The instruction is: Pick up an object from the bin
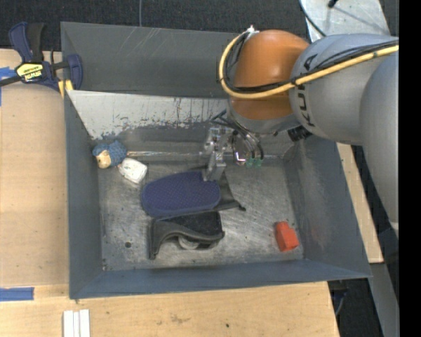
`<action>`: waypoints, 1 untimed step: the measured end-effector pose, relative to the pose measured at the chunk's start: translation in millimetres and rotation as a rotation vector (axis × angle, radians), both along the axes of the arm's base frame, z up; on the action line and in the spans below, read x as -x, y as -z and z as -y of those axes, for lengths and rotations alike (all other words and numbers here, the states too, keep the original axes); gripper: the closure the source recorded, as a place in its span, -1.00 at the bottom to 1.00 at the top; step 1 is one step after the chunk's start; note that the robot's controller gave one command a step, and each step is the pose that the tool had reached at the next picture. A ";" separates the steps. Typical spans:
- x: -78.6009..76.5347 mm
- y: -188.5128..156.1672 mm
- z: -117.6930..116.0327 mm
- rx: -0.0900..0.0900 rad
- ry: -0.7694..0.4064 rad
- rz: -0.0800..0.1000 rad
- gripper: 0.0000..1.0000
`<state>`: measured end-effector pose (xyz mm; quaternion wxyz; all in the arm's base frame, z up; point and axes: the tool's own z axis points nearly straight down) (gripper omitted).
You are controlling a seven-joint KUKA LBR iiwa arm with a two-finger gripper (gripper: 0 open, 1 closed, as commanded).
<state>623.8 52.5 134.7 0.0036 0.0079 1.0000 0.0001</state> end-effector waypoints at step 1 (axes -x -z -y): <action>2.0 -123.0 -10.9 -0.001 -0.007 0.007 1.00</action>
Offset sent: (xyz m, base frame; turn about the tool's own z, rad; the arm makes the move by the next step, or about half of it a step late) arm -0.0047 0.0111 0.1164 -0.0057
